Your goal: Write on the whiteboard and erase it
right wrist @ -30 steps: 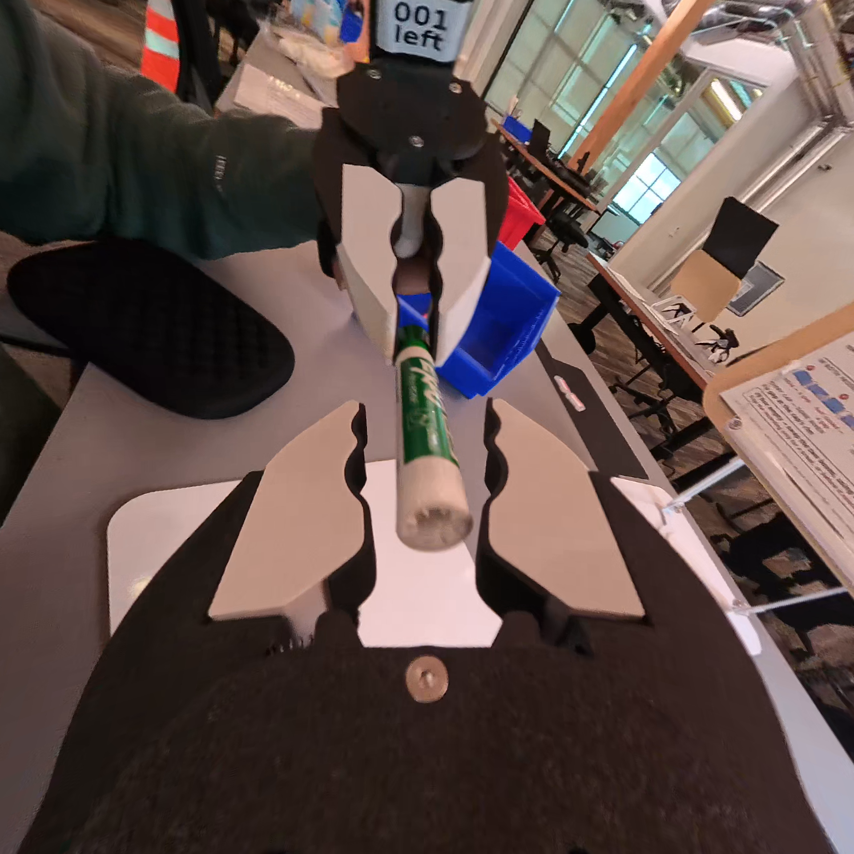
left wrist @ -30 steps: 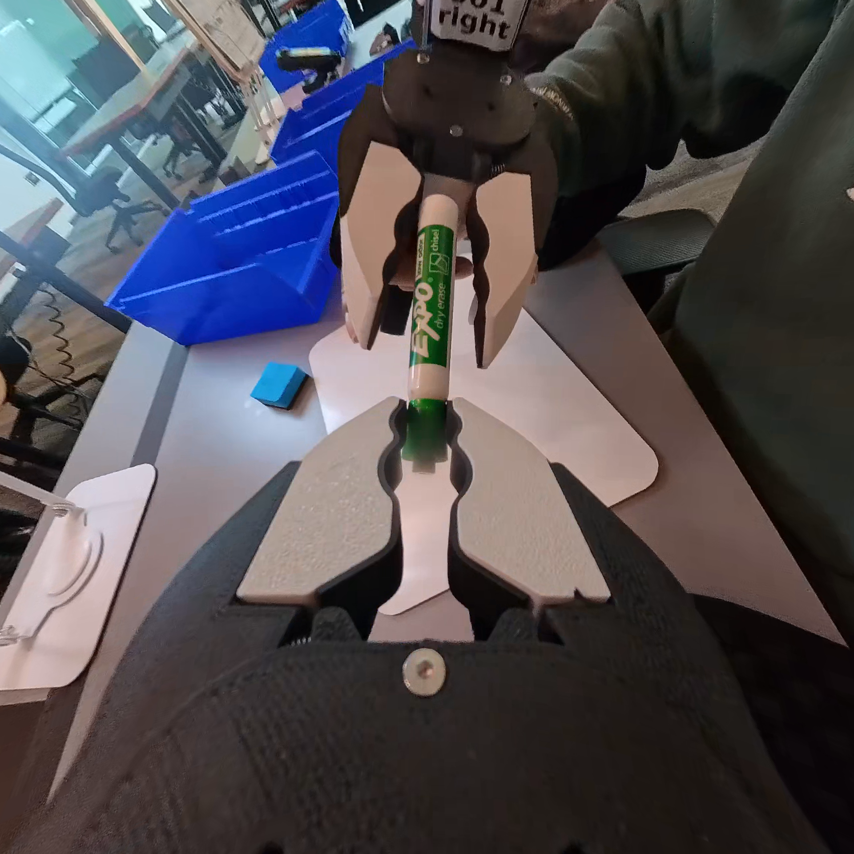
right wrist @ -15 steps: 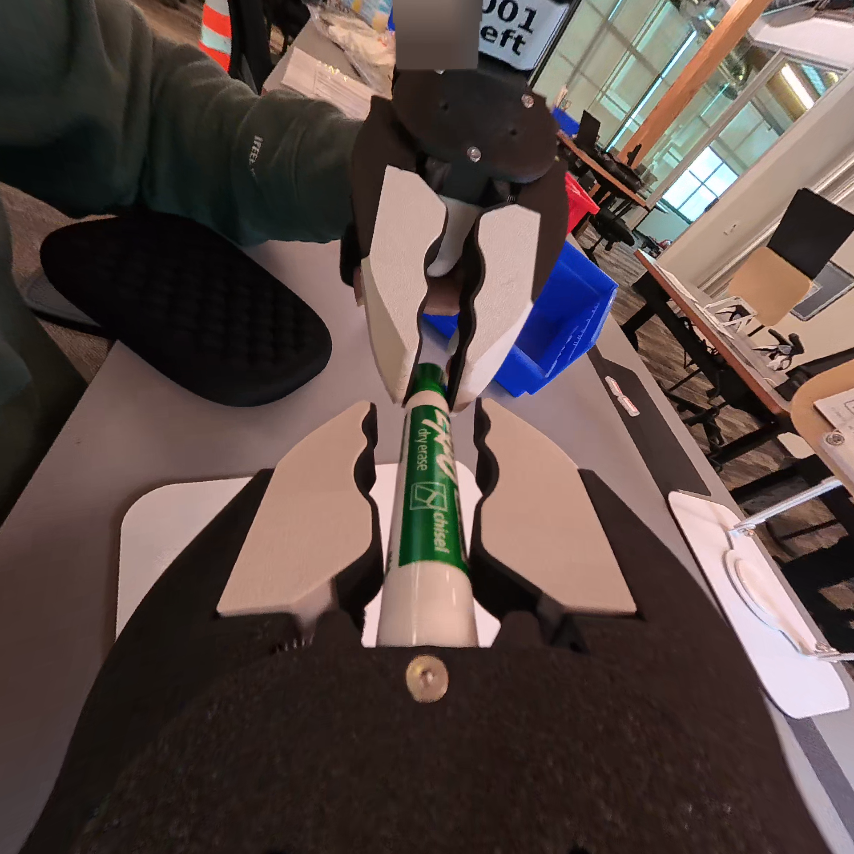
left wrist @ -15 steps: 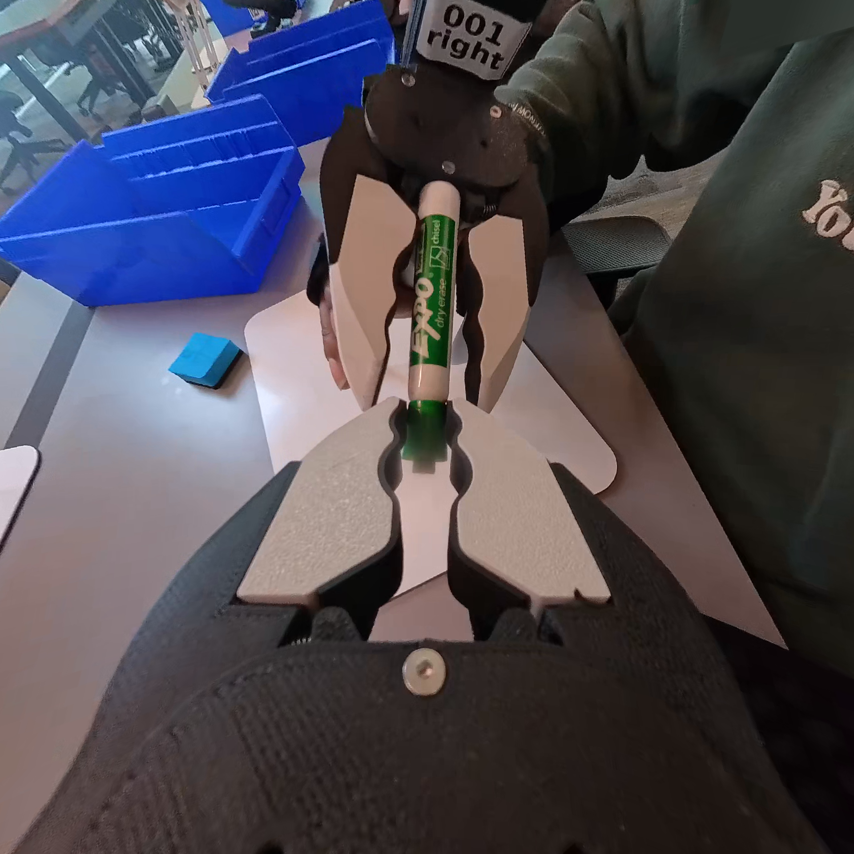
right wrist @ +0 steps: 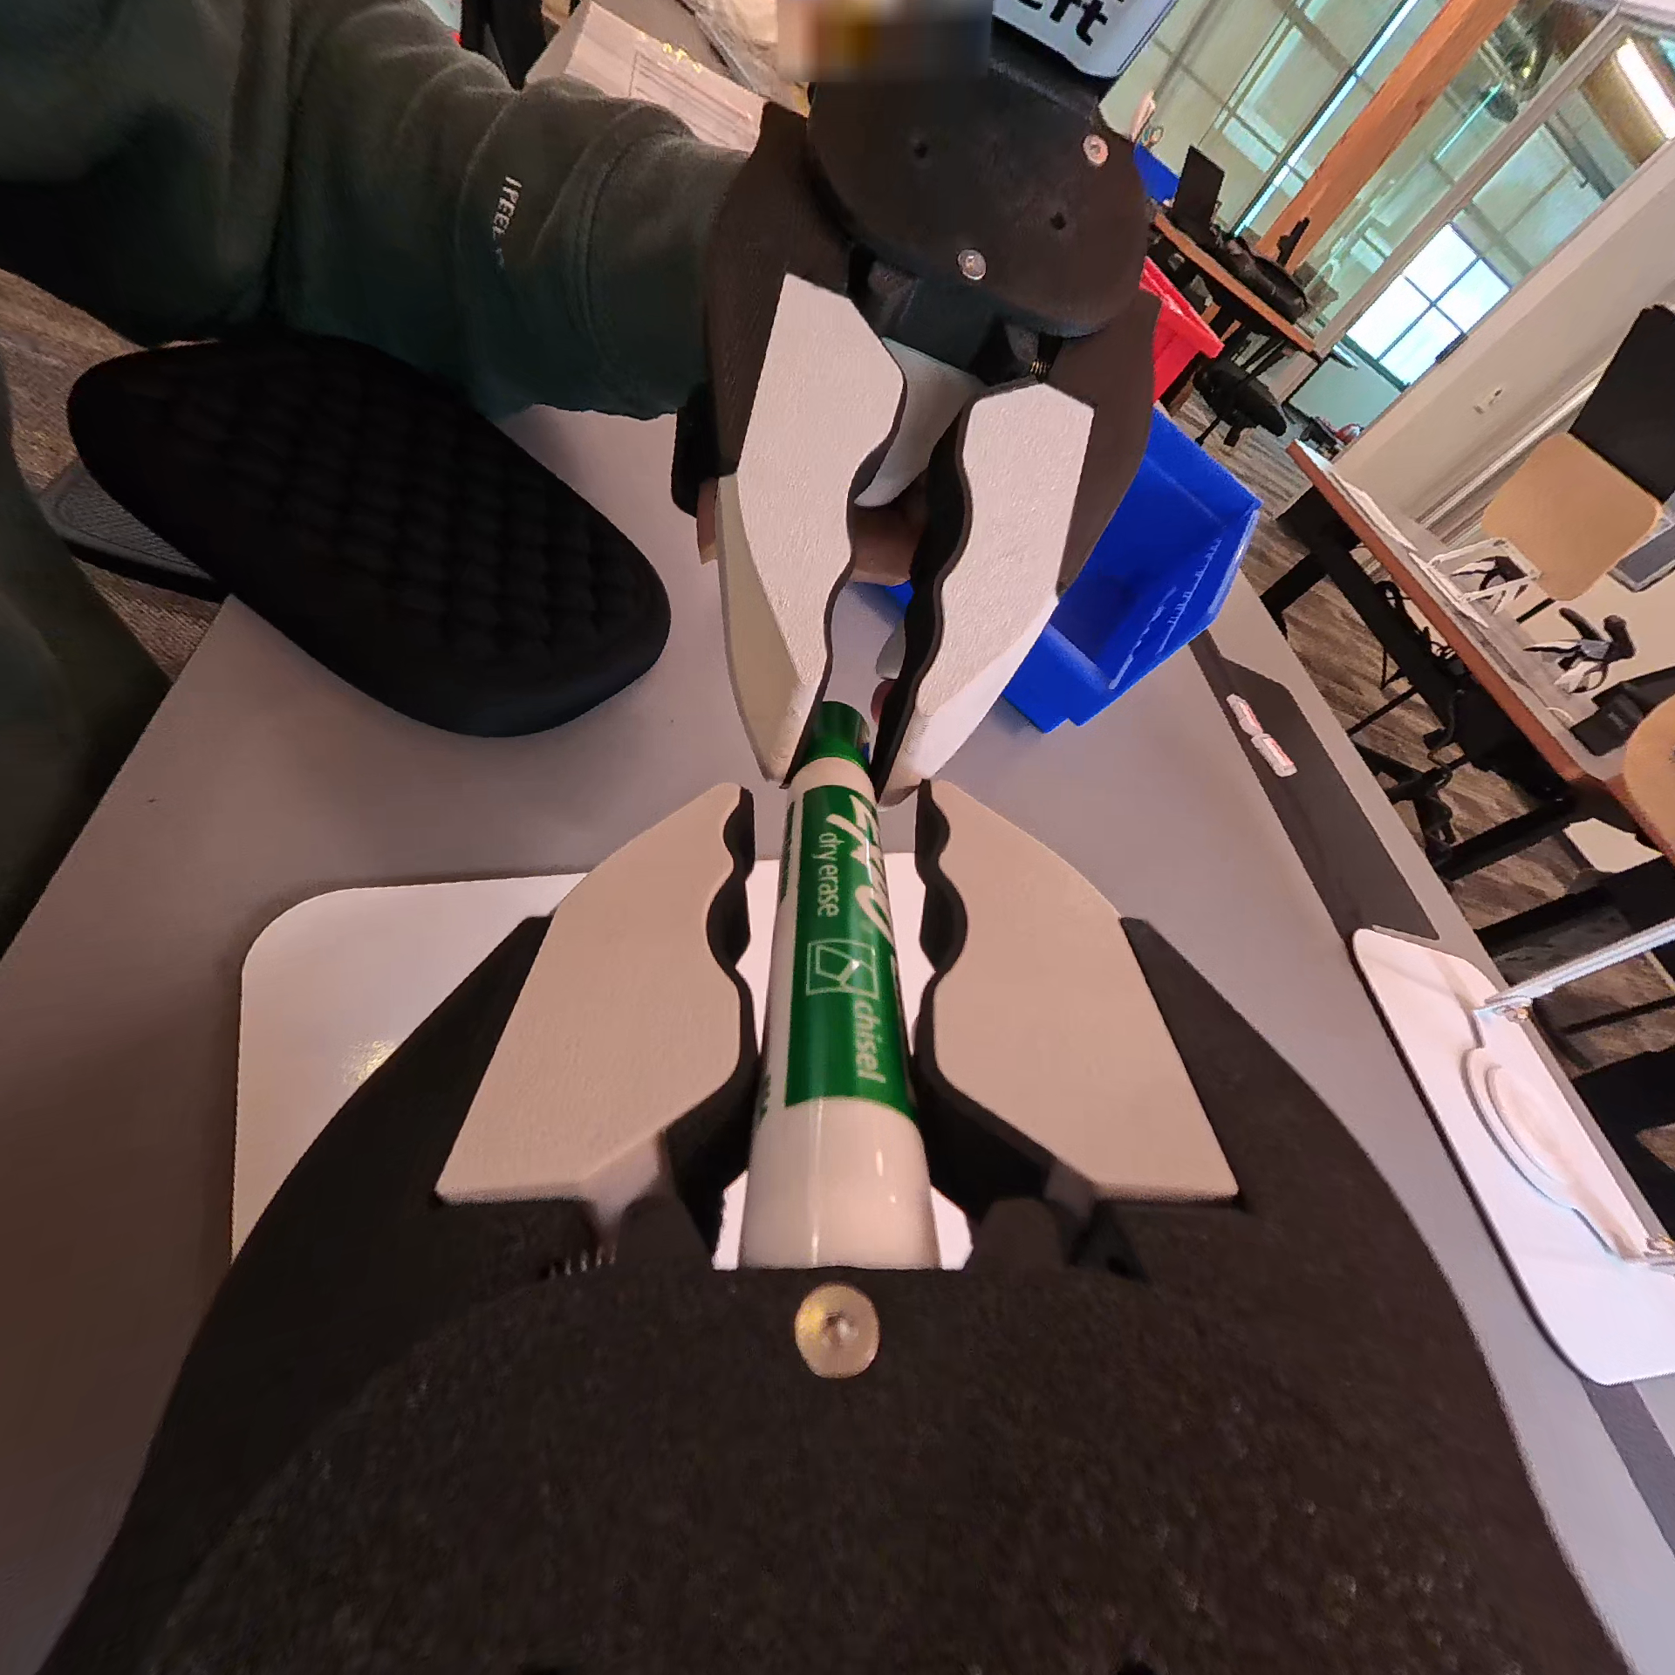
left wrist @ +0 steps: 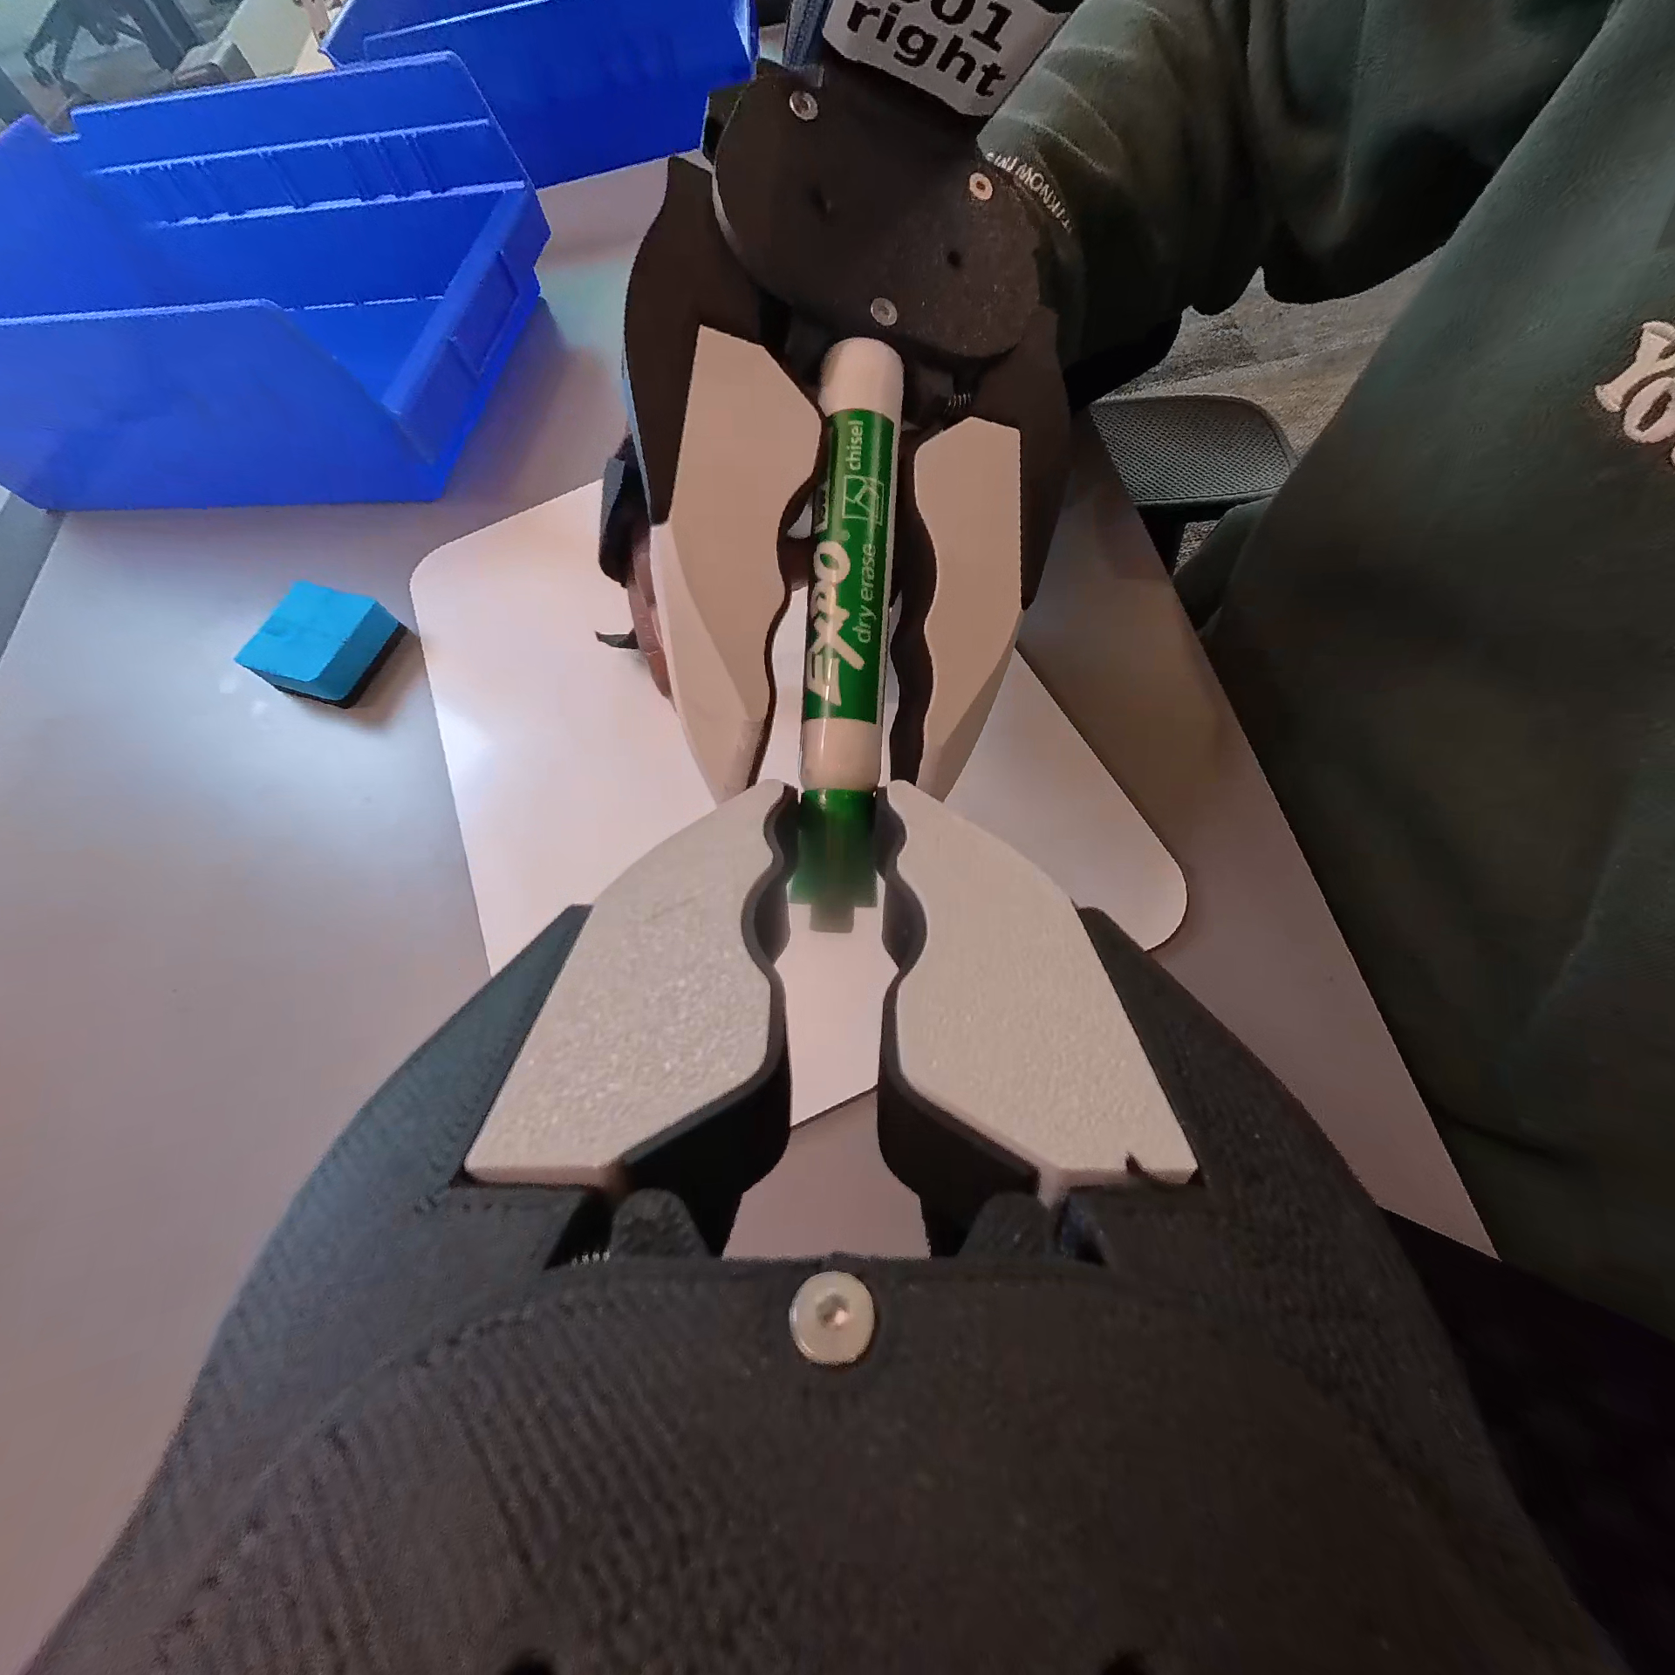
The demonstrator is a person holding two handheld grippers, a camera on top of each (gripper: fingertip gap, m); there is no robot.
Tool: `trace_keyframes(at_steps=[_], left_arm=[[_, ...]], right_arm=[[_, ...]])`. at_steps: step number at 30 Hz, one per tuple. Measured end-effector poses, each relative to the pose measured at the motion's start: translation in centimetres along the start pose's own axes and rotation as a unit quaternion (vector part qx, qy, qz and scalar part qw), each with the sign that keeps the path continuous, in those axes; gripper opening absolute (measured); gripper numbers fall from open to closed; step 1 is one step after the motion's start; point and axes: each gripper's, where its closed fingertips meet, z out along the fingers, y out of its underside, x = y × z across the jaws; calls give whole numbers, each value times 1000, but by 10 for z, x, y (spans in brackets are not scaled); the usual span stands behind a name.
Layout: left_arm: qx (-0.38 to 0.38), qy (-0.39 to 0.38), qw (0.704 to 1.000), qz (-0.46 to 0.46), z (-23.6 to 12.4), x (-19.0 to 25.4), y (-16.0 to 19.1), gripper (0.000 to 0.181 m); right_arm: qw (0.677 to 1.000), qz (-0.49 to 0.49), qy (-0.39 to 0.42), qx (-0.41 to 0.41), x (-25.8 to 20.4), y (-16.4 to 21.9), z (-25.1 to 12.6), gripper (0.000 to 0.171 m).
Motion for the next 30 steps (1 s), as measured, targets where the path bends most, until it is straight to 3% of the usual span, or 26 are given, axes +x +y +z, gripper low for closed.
trace_keyframes(at_steps=[5, 8, 20, 27, 30], left_arm=[[23, 1, 1000, 1, -2, -2, -2, 17], [16, -10, 1000, 10, -6, -4, 3, 29], [-15, 2, 1000, -14, 15, 6, 27, 19], [57, 18, 996, -70, 8, 4, 20, 19], [134, 73, 979, -134, -4, 10, 2, 19]], right_arm=[[1000, 15, 4, -7, 3, 0, 1, 33], [999, 53, -10, 7, 6, -1, -4, 33], [993, 95, -68, -6, -12, 9, 2, 33], [987, 134, -82, 1, -8, 8, 2, 32], [983, 155, -100, 21, -8, -3, -3, 31]])
